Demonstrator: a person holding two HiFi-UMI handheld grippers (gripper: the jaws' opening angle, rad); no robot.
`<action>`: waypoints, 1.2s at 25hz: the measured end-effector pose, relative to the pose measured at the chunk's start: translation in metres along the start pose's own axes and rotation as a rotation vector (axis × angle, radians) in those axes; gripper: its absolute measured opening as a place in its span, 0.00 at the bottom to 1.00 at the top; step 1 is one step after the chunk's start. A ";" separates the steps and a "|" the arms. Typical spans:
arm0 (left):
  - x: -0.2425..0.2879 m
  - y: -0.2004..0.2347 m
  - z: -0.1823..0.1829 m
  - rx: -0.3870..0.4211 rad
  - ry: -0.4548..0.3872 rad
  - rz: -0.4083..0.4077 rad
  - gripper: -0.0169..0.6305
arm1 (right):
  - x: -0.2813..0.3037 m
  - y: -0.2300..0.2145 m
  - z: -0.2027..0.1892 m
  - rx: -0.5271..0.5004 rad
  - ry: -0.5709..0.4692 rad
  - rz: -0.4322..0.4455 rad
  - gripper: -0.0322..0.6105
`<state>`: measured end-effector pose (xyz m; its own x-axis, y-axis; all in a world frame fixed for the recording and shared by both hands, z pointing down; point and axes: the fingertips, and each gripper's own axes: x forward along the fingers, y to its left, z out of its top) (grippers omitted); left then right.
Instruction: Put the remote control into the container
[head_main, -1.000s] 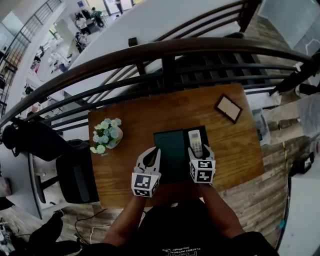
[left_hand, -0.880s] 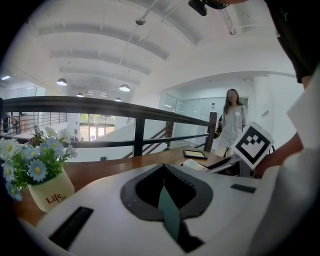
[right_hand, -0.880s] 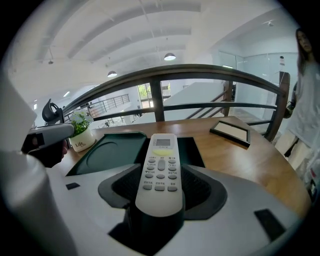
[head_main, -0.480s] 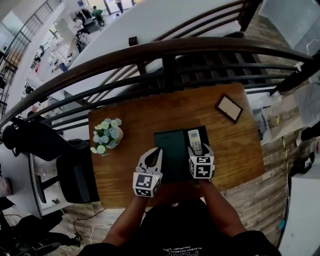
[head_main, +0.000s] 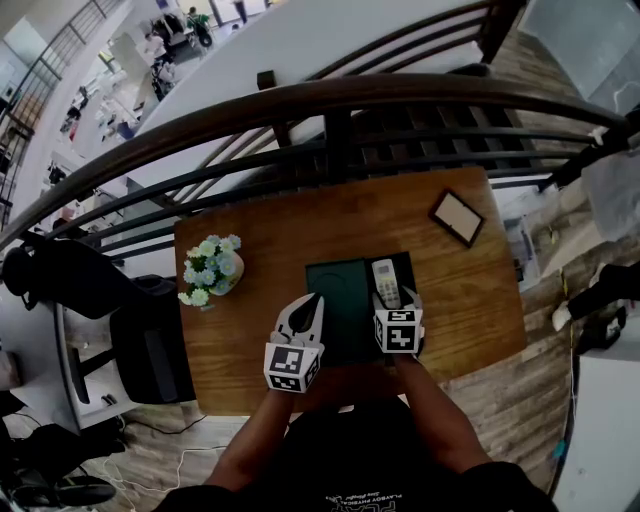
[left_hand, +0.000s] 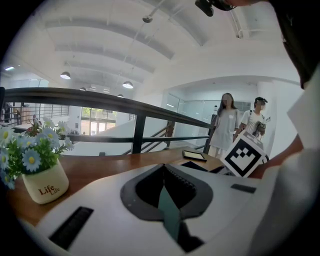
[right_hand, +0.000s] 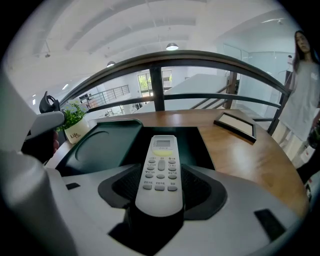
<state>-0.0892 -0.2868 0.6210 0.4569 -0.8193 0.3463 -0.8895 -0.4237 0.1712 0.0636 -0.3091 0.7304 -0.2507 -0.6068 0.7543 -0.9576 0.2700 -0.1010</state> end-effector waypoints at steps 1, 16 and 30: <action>0.000 0.000 0.000 0.002 0.001 -0.001 0.04 | 0.002 0.000 -0.001 -0.001 0.006 -0.001 0.43; 0.004 -0.002 0.017 -0.006 -0.045 -0.009 0.04 | 0.016 0.000 -0.013 0.025 0.078 0.009 0.43; 0.000 -0.004 0.021 -0.006 -0.056 -0.023 0.04 | 0.022 0.001 -0.022 0.007 0.151 0.003 0.44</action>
<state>-0.0858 -0.2928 0.6012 0.4772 -0.8296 0.2899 -0.8785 -0.4410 0.1839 0.0599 -0.3058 0.7607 -0.2301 -0.4867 0.8427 -0.9579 0.2659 -0.1079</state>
